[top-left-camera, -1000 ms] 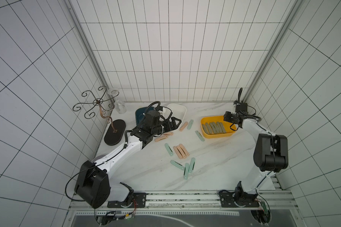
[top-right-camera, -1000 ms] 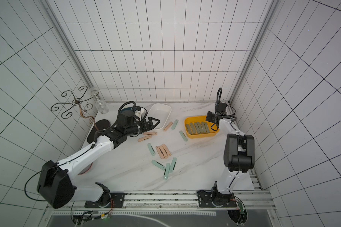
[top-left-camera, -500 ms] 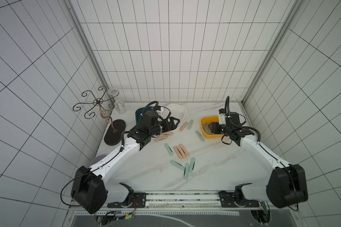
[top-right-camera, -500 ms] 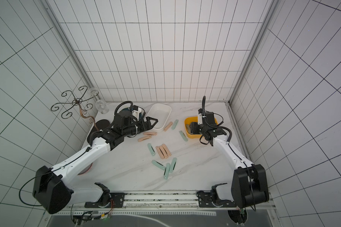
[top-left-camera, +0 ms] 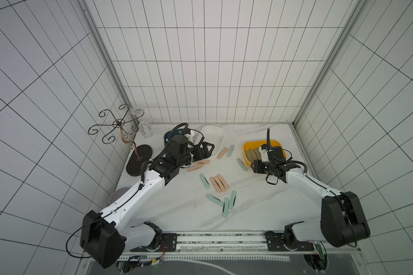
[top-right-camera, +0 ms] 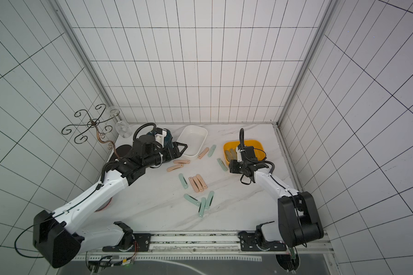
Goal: Place the fruit knives into the storage box by color
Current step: Adjust the storage box at the center of the board.
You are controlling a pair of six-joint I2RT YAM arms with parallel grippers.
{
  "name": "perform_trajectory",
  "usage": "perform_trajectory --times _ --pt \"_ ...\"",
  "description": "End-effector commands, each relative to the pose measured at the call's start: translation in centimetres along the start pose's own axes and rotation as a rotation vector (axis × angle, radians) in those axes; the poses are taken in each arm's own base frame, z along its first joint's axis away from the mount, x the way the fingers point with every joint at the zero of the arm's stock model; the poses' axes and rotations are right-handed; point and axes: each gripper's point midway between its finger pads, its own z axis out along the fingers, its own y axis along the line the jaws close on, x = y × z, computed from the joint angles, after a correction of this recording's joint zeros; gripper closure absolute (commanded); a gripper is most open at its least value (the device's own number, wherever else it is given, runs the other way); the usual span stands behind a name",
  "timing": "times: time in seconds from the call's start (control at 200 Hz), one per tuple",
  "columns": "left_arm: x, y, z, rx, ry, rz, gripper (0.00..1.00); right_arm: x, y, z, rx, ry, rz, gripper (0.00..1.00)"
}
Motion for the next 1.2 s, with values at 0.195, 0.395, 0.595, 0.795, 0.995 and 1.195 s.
perform_trajectory --times 0.195,0.395,0.595,0.795,0.995,1.195 --pt "0.1 0.6 -0.6 -0.036 -0.013 0.007 0.03 0.7 -2.9 1.8 0.039 0.007 0.048 0.47" --pt "0.2 0.9 -0.6 -0.045 -0.012 0.007 0.03 -0.6 -4.2 2.5 0.065 -0.015 0.084 0.48" --pt "0.3 1.0 -0.6 -0.051 -0.010 0.009 0.03 -1.5 -4.7 3.1 0.081 -0.022 0.095 0.49" --pt "-0.2 0.9 -0.6 -0.055 -0.021 0.017 0.03 -2.1 -3.6 2.0 0.033 -0.039 0.098 0.49" --pt "-0.4 1.7 1.0 -0.094 -0.014 0.039 0.03 -2.8 -0.5 -1.0 -0.069 -0.089 0.091 0.49" --pt "-0.5 2.9 4.0 -0.147 0.026 0.078 0.03 -2.4 4.0 -3.0 -0.159 -0.114 0.039 0.47"
